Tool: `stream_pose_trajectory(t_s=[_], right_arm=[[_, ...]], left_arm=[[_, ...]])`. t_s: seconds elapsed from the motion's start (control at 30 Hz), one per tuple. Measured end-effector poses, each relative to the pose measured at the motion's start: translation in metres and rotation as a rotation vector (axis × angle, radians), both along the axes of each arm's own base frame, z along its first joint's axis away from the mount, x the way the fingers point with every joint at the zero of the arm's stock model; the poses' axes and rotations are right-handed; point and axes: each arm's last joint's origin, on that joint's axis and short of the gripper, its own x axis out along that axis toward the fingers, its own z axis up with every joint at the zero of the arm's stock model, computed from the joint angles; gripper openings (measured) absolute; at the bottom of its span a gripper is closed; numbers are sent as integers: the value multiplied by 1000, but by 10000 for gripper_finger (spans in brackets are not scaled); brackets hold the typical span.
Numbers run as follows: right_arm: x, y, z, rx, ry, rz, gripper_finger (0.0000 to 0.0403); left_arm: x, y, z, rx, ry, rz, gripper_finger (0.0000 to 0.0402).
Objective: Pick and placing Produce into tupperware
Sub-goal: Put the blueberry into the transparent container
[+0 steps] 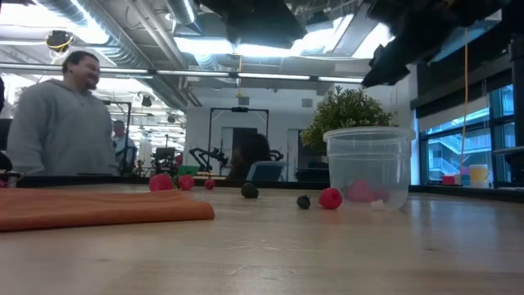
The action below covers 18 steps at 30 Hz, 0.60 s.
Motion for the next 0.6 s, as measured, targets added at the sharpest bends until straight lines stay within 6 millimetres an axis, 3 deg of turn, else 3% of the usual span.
stream_pose_trajectory(t_s=[0.2,0.43,0.6], right_arm=[[-31,-4,33,14,-171,-7,191],[-61,-8,58,31,-332,-18,182],[-66,-9,61,52,-357,-28,183]], left_arm=[[5,-6,-13,-125,6,-50,268],[20,-16,-78,-246,168,-128,267],[26,-27,-104,-252,228,-157,260]])
